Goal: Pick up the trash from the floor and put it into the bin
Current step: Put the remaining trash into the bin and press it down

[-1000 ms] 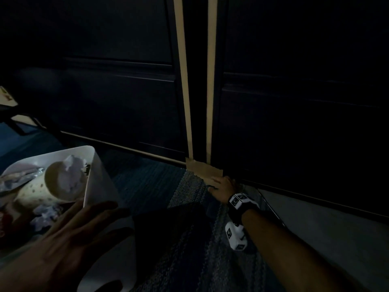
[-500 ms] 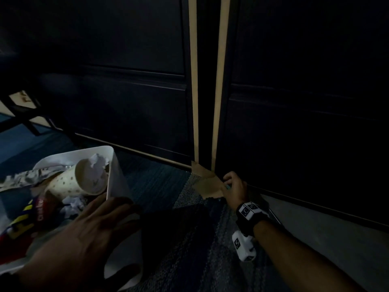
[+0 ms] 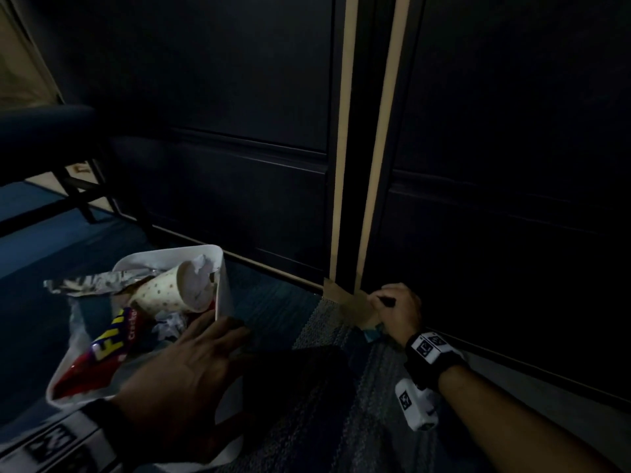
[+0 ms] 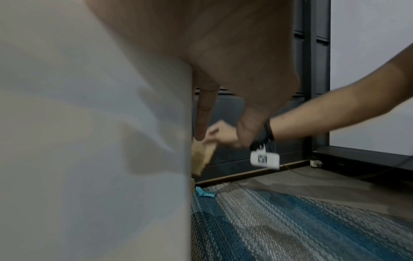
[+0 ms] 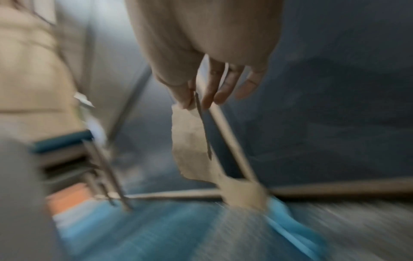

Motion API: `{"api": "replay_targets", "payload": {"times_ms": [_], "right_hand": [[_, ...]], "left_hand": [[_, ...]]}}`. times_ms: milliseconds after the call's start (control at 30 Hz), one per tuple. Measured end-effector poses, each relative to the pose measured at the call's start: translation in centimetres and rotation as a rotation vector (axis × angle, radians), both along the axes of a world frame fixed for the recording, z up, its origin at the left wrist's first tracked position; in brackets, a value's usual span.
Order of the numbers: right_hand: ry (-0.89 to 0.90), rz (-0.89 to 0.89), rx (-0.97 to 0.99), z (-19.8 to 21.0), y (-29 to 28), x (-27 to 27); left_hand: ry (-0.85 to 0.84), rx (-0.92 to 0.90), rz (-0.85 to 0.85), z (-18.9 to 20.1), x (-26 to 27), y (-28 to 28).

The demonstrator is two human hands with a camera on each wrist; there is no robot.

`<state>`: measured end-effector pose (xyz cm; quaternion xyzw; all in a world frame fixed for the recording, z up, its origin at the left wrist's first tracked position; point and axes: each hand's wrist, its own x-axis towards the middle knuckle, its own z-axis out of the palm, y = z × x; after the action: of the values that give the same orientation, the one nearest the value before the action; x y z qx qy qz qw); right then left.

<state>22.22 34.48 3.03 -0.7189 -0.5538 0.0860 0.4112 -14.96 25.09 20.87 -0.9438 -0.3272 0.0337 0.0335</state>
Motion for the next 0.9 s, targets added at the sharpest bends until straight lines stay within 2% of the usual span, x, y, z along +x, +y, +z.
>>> {"api": "replay_targets", "payload": {"times_ms": [67,200,367,600,700,900], "right_hand": [[0.015,0.038,0.042,2.2,0.0,-0.8],[0.106,0.13,0.126,7.2,0.1,-3.7],[0.145,0.235,0.317,14.5,-0.1,-9.9],[-0.012,0.474,0.663,23.1,0.2,-19.4],[-0.142,0.578,0.695,23.8,1.7,-22.7],[-0.299,0.684,0.501,20.6,4.6,-26.0]], "left_hand": [[-0.034,0.071,-0.044,0.0,-0.1,0.4],[-0.049,0.027,-0.08,-0.1,0.1,-0.1],[0.089,0.067,-0.066,0.3,0.0,0.5],[0.114,0.06,-0.062,-0.2,0.2,0.9],[0.123,0.054,-0.059,-0.5,0.3,1.2],[0.152,0.119,-0.1,-1.4,0.1,1.8]]}}
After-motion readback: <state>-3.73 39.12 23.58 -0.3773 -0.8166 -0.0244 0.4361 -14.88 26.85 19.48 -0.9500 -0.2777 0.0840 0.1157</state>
